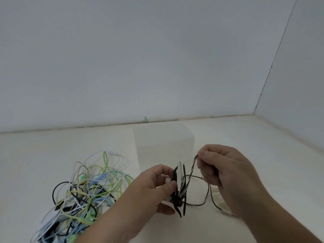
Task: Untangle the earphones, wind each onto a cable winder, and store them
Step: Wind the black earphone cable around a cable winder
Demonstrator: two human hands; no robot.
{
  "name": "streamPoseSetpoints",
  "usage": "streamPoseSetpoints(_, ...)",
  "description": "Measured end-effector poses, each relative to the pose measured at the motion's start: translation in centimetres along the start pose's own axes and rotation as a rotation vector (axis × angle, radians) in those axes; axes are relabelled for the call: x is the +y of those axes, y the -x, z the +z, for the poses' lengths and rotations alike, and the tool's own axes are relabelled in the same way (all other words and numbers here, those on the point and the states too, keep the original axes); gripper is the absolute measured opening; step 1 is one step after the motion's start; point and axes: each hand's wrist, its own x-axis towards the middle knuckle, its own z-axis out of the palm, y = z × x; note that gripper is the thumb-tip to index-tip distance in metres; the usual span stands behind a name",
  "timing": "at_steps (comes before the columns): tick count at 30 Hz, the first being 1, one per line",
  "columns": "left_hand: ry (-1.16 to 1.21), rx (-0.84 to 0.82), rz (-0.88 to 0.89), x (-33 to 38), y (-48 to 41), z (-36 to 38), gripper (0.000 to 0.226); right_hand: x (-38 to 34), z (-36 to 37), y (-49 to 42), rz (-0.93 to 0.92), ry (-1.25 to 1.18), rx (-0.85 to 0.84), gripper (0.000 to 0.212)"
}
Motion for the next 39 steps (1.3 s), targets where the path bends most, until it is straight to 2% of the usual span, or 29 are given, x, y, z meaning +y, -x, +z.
streamPoseSetpoints(3, -0.071, -0.02, 0.016, -0.1, 0.0, 0.0, 0.008, 0.2, 0.3, 0.1, 0.015, 0.098, 0.013, 0.036)
streamPoseSetpoints(7, -0.053, -0.113, 0.016, -0.1, -0.1, -0.1, 0.012, 0.4, 0.4, 0.1, -0.039, 0.305, 0.041, 0.033)
streamPoseSetpoints(12, 0.078, -0.215, 0.058, -0.1, 0.0, -0.1, 0.03, 0.6, 0.2, -0.1, -0.046, 0.4, 0.075, 0.032)
streamPoseSetpoints(15, 0.162, -0.229, 0.104, 0.2, 0.1, -0.1, 0.034, 0.8, 0.0, -0.2, 0.012, 0.419, 0.024, 0.033)
streamPoseSetpoints(21, 0.322, -0.089, 0.203, 0.4, -0.1, 0.2, 0.034, 1.7, 0.6, -0.3, 0.179, 0.42, -0.295, 0.034)
streamPoseSetpoints(26, 0.403, 0.077, 0.212, 1.1, -0.3, -0.6, 0.021, 0.7, 0.6, 0.2, 0.165, 0.483, -0.456, 0.031)
streamPoseSetpoints(31, 0.481, 0.183, 0.165, 1.0, -0.7, -1.3, 0.026, -0.2, 0.5, 0.7, 0.165, 0.512, -0.572, 0.025)
streamPoseSetpoints(36, 0.344, 0.193, 0.148, 0.5, -0.8, -1.2, 0.03, -0.5, 0.3, 0.8, 0.032, 0.497, -0.568, 0.024)
streamPoseSetpoints(39, 0.171, 0.208, 0.167, -0.2, -0.9, -1.1, 0.012, -0.5, 0.2, 0.8, -0.04, 0.397, -0.489, 0.026)
